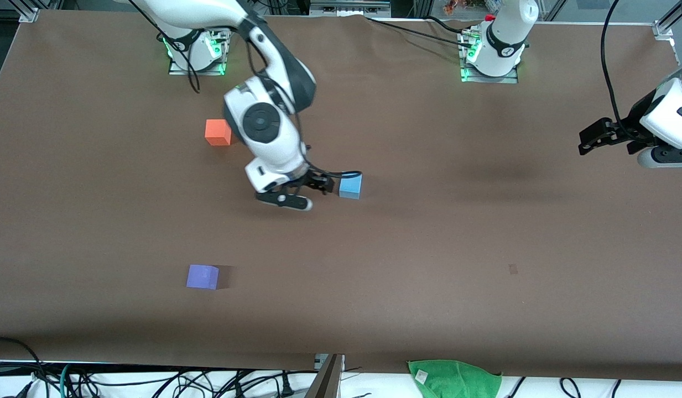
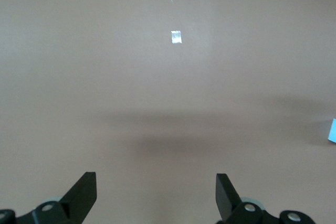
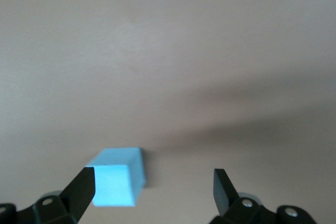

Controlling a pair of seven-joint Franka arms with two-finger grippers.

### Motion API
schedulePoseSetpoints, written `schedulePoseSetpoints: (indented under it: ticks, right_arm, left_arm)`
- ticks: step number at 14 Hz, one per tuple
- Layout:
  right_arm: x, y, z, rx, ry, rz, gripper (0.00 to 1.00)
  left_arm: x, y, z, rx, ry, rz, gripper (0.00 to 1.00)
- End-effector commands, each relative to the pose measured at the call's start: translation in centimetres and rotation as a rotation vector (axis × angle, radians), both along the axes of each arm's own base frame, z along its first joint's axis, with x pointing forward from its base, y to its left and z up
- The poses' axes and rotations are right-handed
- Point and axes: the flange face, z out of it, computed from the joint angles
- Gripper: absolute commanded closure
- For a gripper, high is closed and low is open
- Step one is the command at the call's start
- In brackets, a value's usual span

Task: Place blue block between orange and purple blocks
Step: 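Grasp the cube with the right gripper while the left gripper releases it, then carry the light-blue cube with the right gripper toward the orange cube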

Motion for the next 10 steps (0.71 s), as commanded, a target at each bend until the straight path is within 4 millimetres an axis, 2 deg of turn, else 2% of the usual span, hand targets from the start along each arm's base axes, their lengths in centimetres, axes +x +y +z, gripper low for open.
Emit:
schedulePoseSetpoints:
  ticks: [1, 4, 7, 10]
  right_arm:
    - [-1.3, 4.6, -3.3, 0.019, -0.037, -0.019, 0.01]
    - [-3.0, 7.5, -5.4, -0.001, -0.052, 0.027, 0.01]
    - [-4.0, 8.1, -7.0, -0.042, -0.061, 0.072, 0.01]
    - [-4.8, 8.7, -7.8, -0.061, -0.067, 0.100, 0.01]
  left_arm:
    - [-1.7, -1.3, 0.5, -0.022, 0.019, -0.037, 0.00]
    - [-1.6, -1.4, 0.6, -0.019, 0.017, -0.042, 0.00]
    - [-1.6, -1.6, 0.6, -0.019, 0.017, -0.045, 0.00]
    - [-1.7, -2.2, 0.8, -0.019, 0.018, -0.049, 0.00]
